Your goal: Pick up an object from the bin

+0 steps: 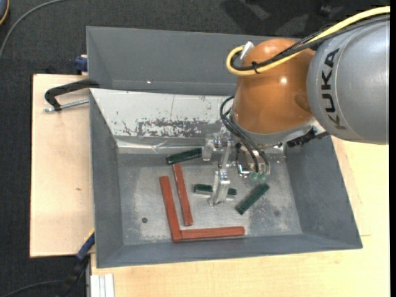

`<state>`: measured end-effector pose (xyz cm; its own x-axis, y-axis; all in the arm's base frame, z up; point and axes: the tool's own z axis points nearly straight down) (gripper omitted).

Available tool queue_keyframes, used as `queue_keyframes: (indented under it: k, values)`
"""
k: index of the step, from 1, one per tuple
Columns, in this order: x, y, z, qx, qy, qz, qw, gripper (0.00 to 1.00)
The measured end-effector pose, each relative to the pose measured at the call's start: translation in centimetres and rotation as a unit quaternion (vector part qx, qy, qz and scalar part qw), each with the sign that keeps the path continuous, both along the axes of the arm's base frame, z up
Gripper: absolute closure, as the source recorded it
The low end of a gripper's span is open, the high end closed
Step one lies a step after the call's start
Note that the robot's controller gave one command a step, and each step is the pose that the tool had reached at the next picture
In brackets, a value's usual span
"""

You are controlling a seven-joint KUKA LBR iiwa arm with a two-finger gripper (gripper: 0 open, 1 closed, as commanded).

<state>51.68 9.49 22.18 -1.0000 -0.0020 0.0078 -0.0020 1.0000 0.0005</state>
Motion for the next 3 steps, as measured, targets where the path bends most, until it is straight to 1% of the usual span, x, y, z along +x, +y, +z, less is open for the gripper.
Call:
queue_keyframes:
  k: [1,2,3]
  values:
    - [5.2,-7.0,-15.1,-0.001,-0.0011,0.051,0.9987,0.00]
    - [5.4,-6.7,-14.6,0.001,-0.0042,0.052,0.9987,1.00]
    - [6.5,-6.7,-3.6,0.000,-0.0118,0.070,0.9975,1.00]
